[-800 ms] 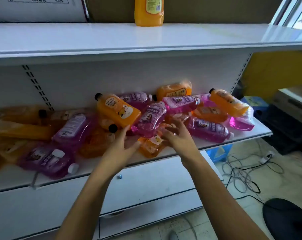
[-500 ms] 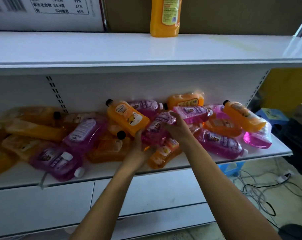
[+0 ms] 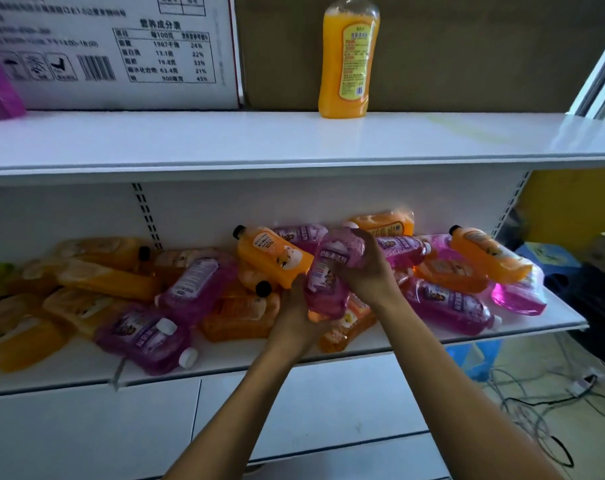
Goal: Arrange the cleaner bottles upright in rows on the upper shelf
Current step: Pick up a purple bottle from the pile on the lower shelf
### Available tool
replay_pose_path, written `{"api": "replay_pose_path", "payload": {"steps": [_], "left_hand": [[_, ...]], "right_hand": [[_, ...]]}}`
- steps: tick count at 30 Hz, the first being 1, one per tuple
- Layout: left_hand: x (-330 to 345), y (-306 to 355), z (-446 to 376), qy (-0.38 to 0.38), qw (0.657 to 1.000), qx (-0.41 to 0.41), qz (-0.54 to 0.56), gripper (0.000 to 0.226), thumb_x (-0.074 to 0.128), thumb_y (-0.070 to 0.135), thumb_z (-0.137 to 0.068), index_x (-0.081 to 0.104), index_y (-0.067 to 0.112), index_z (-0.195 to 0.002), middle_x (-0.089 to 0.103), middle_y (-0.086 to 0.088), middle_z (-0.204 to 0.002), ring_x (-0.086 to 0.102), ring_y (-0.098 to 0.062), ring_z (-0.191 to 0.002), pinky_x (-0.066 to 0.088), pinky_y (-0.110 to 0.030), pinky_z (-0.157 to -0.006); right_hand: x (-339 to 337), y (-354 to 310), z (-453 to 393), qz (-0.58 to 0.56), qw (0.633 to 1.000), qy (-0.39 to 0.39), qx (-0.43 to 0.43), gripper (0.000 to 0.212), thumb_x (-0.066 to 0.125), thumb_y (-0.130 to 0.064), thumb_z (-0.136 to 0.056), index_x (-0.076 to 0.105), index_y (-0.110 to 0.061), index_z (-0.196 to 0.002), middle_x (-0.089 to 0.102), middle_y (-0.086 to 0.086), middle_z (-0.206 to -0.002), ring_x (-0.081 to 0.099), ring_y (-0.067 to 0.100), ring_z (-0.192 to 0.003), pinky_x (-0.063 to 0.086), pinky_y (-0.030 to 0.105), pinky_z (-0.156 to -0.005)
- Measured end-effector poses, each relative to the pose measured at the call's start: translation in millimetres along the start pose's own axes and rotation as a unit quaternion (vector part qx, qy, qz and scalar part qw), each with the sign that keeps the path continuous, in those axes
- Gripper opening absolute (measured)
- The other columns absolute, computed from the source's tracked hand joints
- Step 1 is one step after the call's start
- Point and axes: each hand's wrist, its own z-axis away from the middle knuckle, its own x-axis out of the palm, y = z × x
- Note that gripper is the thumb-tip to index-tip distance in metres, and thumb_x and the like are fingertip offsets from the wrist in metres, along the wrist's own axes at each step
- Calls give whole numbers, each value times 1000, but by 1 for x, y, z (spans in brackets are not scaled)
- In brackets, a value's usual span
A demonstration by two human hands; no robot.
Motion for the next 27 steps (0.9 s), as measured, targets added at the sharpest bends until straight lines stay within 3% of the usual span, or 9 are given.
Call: {"api": "replay_pose_path", "payload": {"steps": [3, 5, 8, 10, 13, 16, 19, 23, 27], "left_hand": [[-20, 2, 13, 0, 998, 38, 47, 102, 85, 47, -61, 25, 42, -144, 48, 11, -140, 49, -9, -127, 48, -39, -103], [-42, 3, 29, -20, 994, 58, 87, 95, 87, 41, -66, 28, 50, -140, 52, 24, -132, 52, 2, -122, 51, -29, -99], [-82, -4, 62, -43, 987, 69, 136, 94, 85, 32, -70, 25, 57, -138, 50, 40, -126, 51, 11, -120, 49, -13, -90], [-109, -9, 82, -45, 984, 69, 161, 103, 85, 27, -70, 18, 54, -142, 48, 30, -134, 52, 6, -122, 49, -17, -91], [-148, -13, 115, -33, 979, 55, 192, 105, 84, 22, -69, 14, 58, -138, 44, 22, -135, 57, 3, -118, 53, -23, -89], [-180, -21, 151, 11, 974, 65, 218, 111, 88, 32, -66, 13, 55, -144, 43, 17, -140, 56, -7, -124, 54, -29, -90], [-202, -25, 183, 76, 969, 59, 227, 117, 86, 54, -58, 11, 50, -149, 45, 15, -145, 54, -13, -128, 53, -36, -95], [-227, -26, 213, 198, 958, 72, 197, 104, 81, 42, -69, 14, 52, -148, 51, 25, -138, 57, -9, -124, 53, -25, -91], [-253, -14, 229, 242, 953, 92, 158, 98, 76, 37, -72, 14, 56, -145, 52, 31, -132, 60, -4, -118, 54, -20, -84]], "right_hand": [[3, -19, 29, 12, 997, 14, -73, 61, 78, -23, -84, 42, -42, -129, 60, -12, -122, 63, 9, -107, 57, 29, -85], [8, -35, 44, -16, 997, -26, -76, 64, 81, -31, -81, 44, -41, -133, 62, -12, -126, 64, 8, -111, 57, 29, -89], [25, -57, 59, -92, 989, -103, -51, 68, 85, -25, -76, 49, -39, -132, 65, -6, -123, 67, 15, -111, 61, 37, -86], [44, -71, 65, -108, 982, -142, -56, 67, 85, -27, -76, 51, -37, -132, 66, -4, -123, 68, 18, -111, 60, 44, -88], [80, -96, 77, -119, 971, -189, -90, 71, 85, -26, -77, 48, -29, -138, 64, -3, -127, 66, 14, -113, 60, 37, -88], [116, -122, 91, -136, 955, -236, -114, 71, 81, -19, -79, 45, -29, -139, 60, -11, -126, 66, 7, -110, 59, 27, -78], [148, -143, 104, -139, 936, -288, -150, 72, 80, -17, -81, 44, -33, -142, 56, -5, -134, 65, 14, -114, 61, 31, -80], [184, -175, 122, -124, 910, -342, -201, 75, 78, -16, -84, 41, -42, -143, 48, -5, -141, 60, 12, -119, 61, 29, -82], [193, -209, 128, -116, 878, -399, -237, 84, 81, -14, -81, 35, -53, -140, 41, -7, -145, 57, 10, -123, 59, 23, -79]]}}
